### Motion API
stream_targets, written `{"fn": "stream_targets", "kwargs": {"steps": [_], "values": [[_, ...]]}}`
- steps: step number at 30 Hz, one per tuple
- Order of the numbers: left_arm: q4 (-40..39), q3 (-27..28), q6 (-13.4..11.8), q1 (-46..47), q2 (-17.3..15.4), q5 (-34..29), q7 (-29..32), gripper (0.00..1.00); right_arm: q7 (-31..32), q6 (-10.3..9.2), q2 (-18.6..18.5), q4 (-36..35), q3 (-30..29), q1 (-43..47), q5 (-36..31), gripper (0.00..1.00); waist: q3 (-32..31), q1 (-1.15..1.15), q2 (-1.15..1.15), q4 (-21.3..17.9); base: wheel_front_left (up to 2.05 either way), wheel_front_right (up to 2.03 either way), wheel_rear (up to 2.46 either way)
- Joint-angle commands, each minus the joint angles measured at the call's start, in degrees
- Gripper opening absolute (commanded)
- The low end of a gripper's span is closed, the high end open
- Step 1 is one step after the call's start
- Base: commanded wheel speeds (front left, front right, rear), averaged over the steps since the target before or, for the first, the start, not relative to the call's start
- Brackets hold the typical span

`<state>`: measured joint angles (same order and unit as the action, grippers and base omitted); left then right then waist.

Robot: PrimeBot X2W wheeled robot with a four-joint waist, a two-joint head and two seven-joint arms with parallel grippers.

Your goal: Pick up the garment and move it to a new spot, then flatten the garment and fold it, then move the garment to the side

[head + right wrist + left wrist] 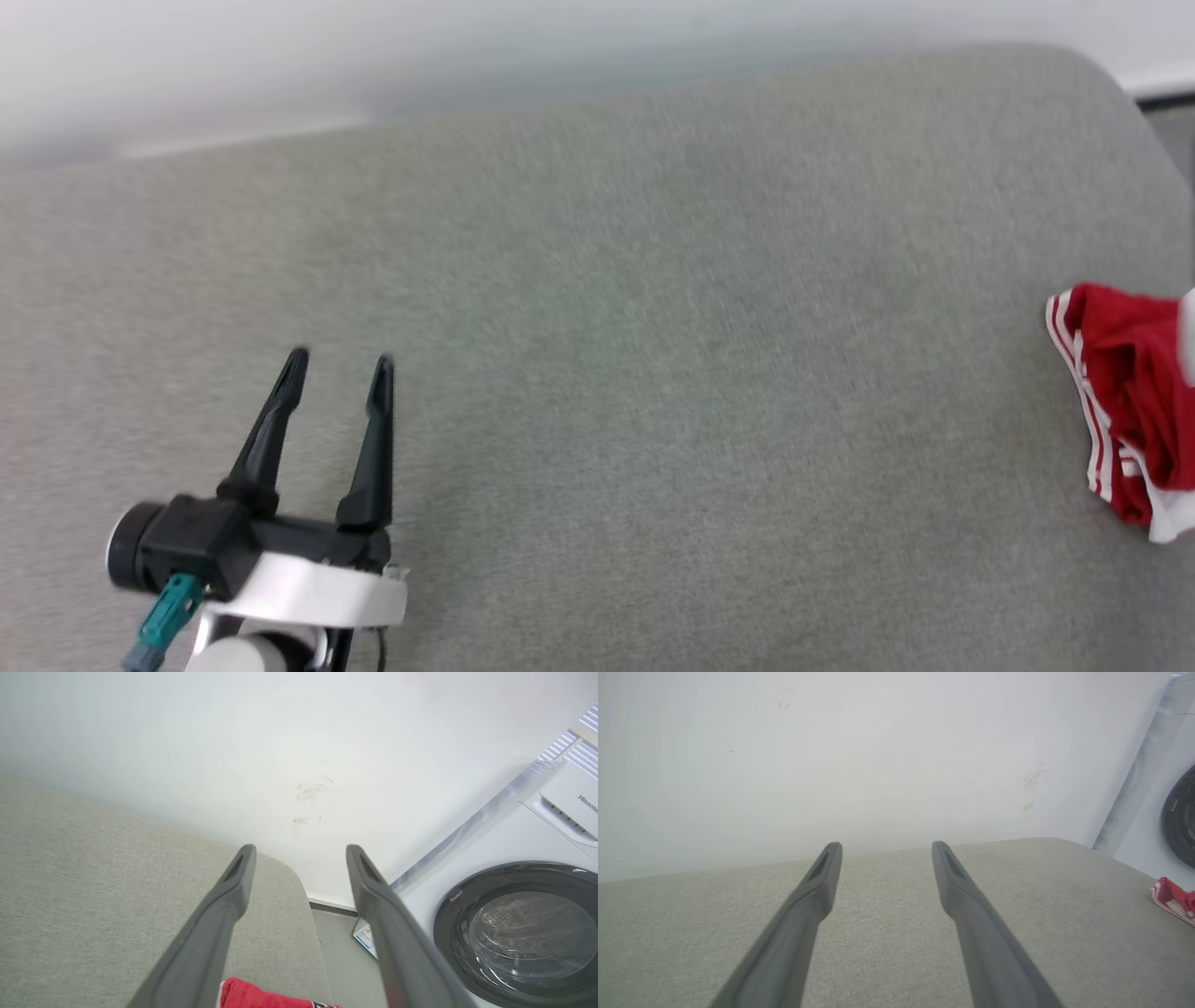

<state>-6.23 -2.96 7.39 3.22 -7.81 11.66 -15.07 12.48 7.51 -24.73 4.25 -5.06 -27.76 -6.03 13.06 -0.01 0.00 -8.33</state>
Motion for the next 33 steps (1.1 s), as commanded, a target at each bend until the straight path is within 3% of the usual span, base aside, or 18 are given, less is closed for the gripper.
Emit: {"fn": "stream_targets", "kwargs": {"steps": [1,9,13,22,33], "values": [[0.35,0.55,-0.07,-1.21,0.32,-0.58,-0.11,1.0,-0.73,-0.06,1.4,-1.33,-0.29,1.65,0.2,1.0,-3.71,0.01,0.0,2.32,0.0,0.0,0.0],[1.6,4.72,-0.07,-4.12,2.23,-0.85,-0.12,1.0,-8.39,-0.05,16.27,-10.27,-2.62,12.88,2.8,1.0,-7.69,0.01,0.0,5.0,0.0,0.0,0.0],[2.06,5.56,-0.01,-5.79,2.93,-0.34,-0.12,1.0,-13.41,-0.04,20.56,-11.03,-3.48,18.58,4.71,1.0,-8.63,0.01,0.0,5.94,0.0,0.0,0.0],[3.73,6.14,0.07,-7.57,3.66,-0.47,-0.12,1.0,-22.43,-0.04,21.95,-3.32,-0.04,25.6,10.99,1.0,-9.9,0.01,0.0,6.47,0.0,0.0,0.0],[5.05,5.2,0.09,-8.4,3.11,-0.05,-0.12,1.0,-26.44,-0.03,21.92,2.49,3.13,26.06,13.48,1.0,-11.04,0.01,0.0,6.2,0.0,0.0,0.0]]}}
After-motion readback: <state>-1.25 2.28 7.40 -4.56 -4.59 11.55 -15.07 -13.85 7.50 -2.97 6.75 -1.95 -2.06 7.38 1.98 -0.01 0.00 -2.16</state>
